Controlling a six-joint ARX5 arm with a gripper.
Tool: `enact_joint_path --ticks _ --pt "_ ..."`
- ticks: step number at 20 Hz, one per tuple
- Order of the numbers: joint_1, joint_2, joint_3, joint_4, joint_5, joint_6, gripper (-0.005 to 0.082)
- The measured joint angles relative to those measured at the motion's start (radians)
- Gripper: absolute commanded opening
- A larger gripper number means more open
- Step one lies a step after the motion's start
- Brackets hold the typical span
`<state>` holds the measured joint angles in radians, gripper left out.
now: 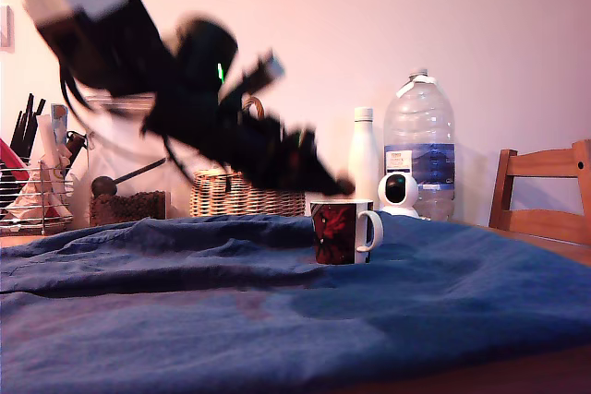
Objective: Pick up the coffee capsules on the table and drop them inside the coffee cup
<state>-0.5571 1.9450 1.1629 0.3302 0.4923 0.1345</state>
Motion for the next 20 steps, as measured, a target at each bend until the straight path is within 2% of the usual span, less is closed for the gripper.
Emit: enact_joint_path --ticks 6,14,17,20 --pt "0.003 0.000 0.083 -0.006 -0.129 0.000 0.0213" --pt "0.005 0.000 0.153 -0.122 -0.137 0.000 0.0216" --pt "0.005 0.000 0.180 -0.173 -0.137 -0.022 0.0216" --pt "0.005 0.000 0.248 -0.213 -0.137 -0.023 0.0218"
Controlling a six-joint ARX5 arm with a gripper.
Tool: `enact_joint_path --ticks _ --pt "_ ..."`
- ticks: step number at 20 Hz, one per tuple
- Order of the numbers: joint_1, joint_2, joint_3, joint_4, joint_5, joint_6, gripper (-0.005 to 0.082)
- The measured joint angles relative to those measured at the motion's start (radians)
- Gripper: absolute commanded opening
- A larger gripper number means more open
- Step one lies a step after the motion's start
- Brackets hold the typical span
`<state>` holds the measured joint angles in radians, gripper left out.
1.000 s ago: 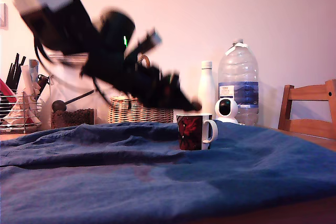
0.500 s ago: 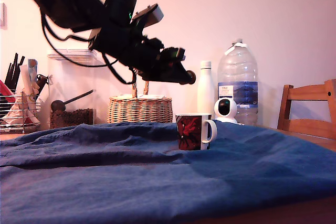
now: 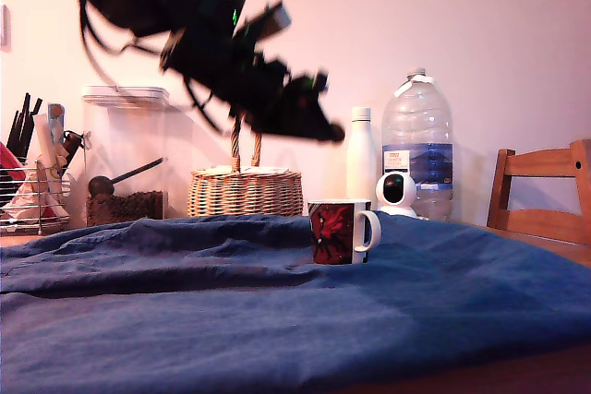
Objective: Pick up the coffee capsules on the table and drop them inside the coffee cup
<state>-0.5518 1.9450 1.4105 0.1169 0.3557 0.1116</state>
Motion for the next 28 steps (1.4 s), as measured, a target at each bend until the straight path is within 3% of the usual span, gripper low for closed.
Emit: enact_joint_path --ticks 18,28 --pt "0.006 0.240 0.426 -0.451 -0.002 -0.003 0.0219" --pt "0.008 0.291 0.439 -0.522 -0.034 -0.003 0.0218"
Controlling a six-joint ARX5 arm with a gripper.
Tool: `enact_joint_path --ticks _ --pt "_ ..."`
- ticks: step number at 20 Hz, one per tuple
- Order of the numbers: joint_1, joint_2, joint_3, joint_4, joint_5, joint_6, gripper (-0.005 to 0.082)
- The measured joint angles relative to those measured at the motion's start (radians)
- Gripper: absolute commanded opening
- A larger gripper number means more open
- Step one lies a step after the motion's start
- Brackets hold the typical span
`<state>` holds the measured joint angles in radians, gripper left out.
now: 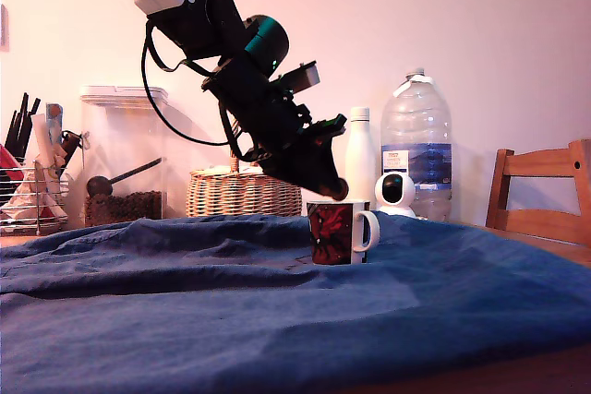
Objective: Pick up the coffee capsules on the table and drop them inside the coffee cup
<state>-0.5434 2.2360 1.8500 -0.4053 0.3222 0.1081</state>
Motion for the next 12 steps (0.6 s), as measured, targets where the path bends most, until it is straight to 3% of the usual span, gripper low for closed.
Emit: enact_joint_path --ticks 6,10,12 --pt "0.001 0.000 0.000 -0.003 0.000 0.000 0.0247" --pt "0.001 0.000 0.000 -0.002 -0.001 0.000 0.0537" --pt "0.001 0.000 0.000 0.001 -0.007 0.000 0.0558"
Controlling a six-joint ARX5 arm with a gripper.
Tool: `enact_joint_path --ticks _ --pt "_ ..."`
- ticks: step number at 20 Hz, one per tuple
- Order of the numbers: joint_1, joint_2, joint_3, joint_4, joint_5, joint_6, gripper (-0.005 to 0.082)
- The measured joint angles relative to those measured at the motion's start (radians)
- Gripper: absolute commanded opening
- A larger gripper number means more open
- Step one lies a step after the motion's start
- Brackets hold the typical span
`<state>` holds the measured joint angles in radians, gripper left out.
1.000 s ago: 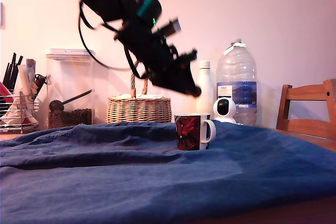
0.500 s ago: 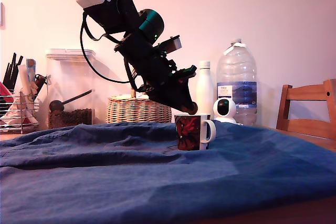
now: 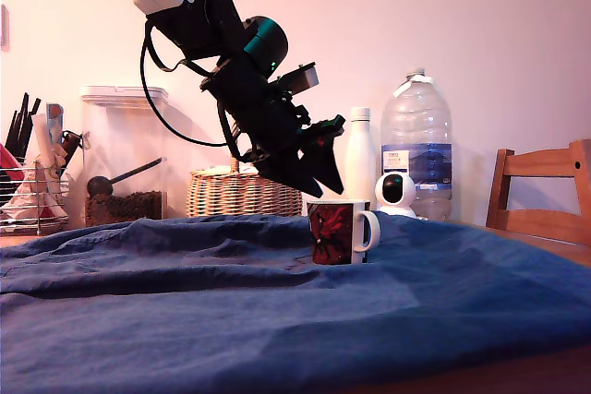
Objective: Pick up the coffee capsules on the table and drop them inside the coffee cup
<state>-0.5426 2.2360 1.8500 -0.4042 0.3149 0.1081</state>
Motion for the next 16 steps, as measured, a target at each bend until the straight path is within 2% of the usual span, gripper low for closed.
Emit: enact_joint_path --ticks 2,3,4,5,8,16 --pt "0.000 0.000 0.000 0.000 -0.002 0.000 0.0547" --pt "0.000 0.000 0.000 0.000 -0.002 0.000 0.0520" --pt "0.000 0.000 0.000 0.001 -0.002 0.000 0.0455" --pt "0.000 0.000 0.000 0.001 -0.002 0.000 0.0364" --pt "0.000 0.000 0.005 -0.015 -0.001 0.000 -0.0007" --pt "0.000 -0.064 0.022 -0.057 -0.012 0.000 -0.0019"
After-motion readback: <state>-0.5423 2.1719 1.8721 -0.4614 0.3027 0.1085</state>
